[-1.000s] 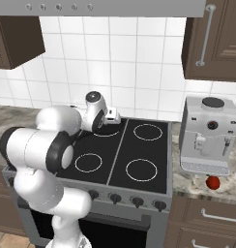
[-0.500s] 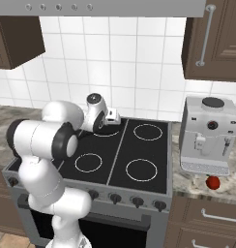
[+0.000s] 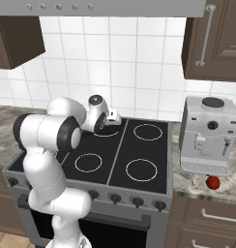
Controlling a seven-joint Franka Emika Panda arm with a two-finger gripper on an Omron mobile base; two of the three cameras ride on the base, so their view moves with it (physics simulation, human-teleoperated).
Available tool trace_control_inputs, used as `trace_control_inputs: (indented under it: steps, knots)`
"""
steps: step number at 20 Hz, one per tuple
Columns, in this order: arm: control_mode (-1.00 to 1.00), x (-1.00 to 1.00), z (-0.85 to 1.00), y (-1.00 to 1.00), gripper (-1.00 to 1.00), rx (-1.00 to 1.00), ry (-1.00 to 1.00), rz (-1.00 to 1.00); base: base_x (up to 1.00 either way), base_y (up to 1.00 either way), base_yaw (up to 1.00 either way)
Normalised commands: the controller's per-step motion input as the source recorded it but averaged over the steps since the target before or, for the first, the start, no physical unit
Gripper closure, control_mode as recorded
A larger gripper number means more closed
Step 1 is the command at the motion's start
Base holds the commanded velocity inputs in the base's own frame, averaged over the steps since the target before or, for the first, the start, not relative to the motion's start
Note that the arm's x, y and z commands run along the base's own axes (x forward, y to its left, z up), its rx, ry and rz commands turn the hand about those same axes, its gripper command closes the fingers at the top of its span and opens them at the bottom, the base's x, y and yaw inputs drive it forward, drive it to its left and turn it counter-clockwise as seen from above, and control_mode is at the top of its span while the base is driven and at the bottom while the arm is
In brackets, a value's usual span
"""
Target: Put the lemon wedge and bell pepper in the pan. Then turn on the rear center burner and set the heat to medium.
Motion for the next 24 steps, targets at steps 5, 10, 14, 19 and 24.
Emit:
trace_control_inputs:
  steps: [5, 10, 14, 19, 24]
  knots:
    - [-1.00, 0.21, -0.15, 0.00, 1.00, 0.00, 0.00, 0.00, 0.00, 0.00, 0.00]
    - [-1.00, 0.22, -0.16, 0.00, 1.00, 0.00, 0.00, 0.00, 0.00, 0.00, 0.00]
    - [-1.00, 0.24, -0.19, 0.00, 1.00, 0.00, 0.00, 0.00, 0.00, 0.00, 0.00]
    - [-1.00, 0.22, -0.19, 0.00, 1.00, 0.00, 0.00, 0.00, 0.00, 0.00, 0.00]
    - [-1.00, 0.20, -0.19, 0.00, 1.00, 0.00, 0.00, 0.00, 0.00, 0.00, 0.00]
